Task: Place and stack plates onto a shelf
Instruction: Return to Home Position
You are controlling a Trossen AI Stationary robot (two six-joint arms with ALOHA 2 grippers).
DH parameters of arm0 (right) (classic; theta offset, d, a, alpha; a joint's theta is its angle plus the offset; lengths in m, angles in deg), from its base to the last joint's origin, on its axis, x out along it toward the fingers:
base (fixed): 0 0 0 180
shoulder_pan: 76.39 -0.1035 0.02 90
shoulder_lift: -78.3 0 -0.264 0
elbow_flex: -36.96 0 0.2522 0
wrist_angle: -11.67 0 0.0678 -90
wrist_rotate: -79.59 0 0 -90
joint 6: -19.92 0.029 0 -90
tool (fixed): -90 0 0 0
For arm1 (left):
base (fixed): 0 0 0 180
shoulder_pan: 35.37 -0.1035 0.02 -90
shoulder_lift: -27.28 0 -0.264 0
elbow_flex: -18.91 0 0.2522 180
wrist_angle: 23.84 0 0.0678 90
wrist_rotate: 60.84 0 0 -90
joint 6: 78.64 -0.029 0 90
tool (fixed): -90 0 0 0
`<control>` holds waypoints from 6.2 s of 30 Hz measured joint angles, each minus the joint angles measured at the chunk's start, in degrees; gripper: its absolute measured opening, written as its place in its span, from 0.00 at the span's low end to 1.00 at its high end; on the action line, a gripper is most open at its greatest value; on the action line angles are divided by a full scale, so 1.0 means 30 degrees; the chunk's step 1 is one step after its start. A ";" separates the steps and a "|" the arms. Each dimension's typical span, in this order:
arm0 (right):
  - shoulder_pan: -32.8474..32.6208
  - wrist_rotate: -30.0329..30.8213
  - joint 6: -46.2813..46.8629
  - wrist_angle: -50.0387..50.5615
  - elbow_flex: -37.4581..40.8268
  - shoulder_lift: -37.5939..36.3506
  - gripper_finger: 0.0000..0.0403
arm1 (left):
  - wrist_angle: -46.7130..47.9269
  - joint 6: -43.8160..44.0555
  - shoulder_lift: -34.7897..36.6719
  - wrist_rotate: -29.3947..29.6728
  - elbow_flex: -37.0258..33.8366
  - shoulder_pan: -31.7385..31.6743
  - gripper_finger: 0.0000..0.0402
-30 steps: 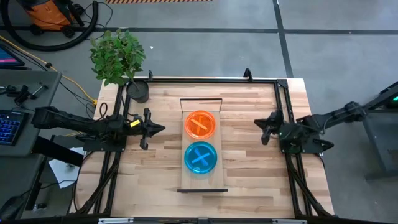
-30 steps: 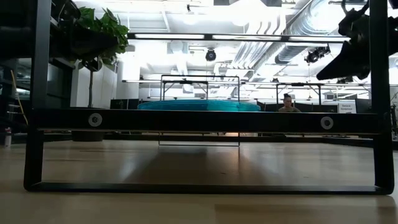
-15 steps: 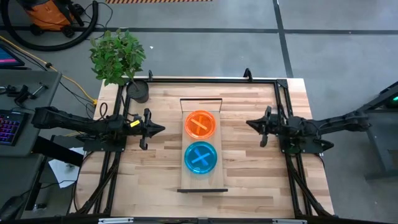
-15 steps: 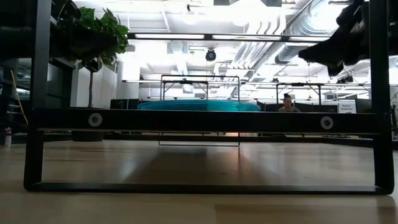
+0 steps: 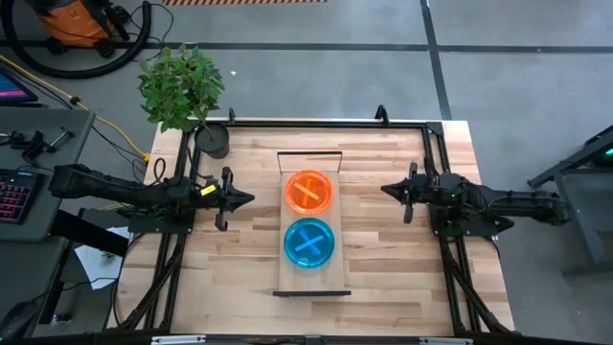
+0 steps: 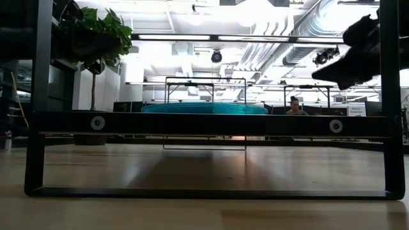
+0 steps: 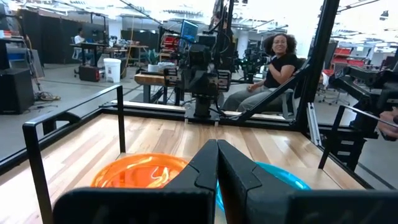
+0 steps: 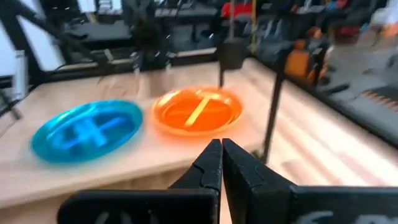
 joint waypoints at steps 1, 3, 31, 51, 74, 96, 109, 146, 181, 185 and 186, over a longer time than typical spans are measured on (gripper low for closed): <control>-0.0022 -0.0392 0.0125 0.0525 0.0000 -0.0207 0.00 | 0.0060 0.0000 0.0007 -0.0001 0.0000 0.0000 0.00; -0.0202 -0.0791 0.0459 0.1552 0.0000 -0.0572 0.00 | 0.0396 0.0006 0.0182 -0.0001 0.0007 0.0007 0.00; -0.2179 -0.0415 -0.0965 0.0607 0.0627 -0.2038 0.00 | 1.2305 0.0012 0.6404 -0.0293 -0.0007 0.0007 0.00; -0.2179 -0.0768 -0.0476 0.0629 0.0634 -0.2024 0.00 | 1.2512 0.0007 1.1441 -0.0402 -0.0007 -0.0029 0.00; -0.2371 -0.0243 -0.0541 -0.2871 0.1392 -0.1907 0.00 | 1.2525 0.0007 1.1417 -0.0382 0.0000 -0.0029 0.00; -0.2864 -0.0316 0.3527 -0.1474 0.1381 -0.1769 0.00 | 1.2523 0.0003 1.1419 -0.0373 0.0000 -0.0015 0.00; -0.2864 -0.0309 0.3851 -0.1411 0.1370 -0.1769 0.00 | 1.2523 0.0007 1.1420 -0.0380 0.0000 -0.0015 0.00; -0.2813 -0.0287 0.3808 -0.1593 0.1406 -0.3561 0.00 | 1.2509 0.0005 1.1424 -0.0387 0.0000 -0.0015 0.00; -0.2814 -0.0294 0.3832 -0.1602 0.1421 -0.3554 0.00 | 1.2509 0.0007 1.1387 -0.0383 0.0000 -0.0029 0.00; -0.2819 -0.0294 0.3815 -0.1604 0.1421 -0.3554 0.00 | 1.2509 0.0002 1.1387 -0.0380 0.0000 -0.0029 0.00; -0.2818 -0.0294 0.3839 -0.1606 0.1421 -0.3554 0.00 | 1.2509 0.0003 1.1387 -0.0384 0.0000 -0.0029 0.00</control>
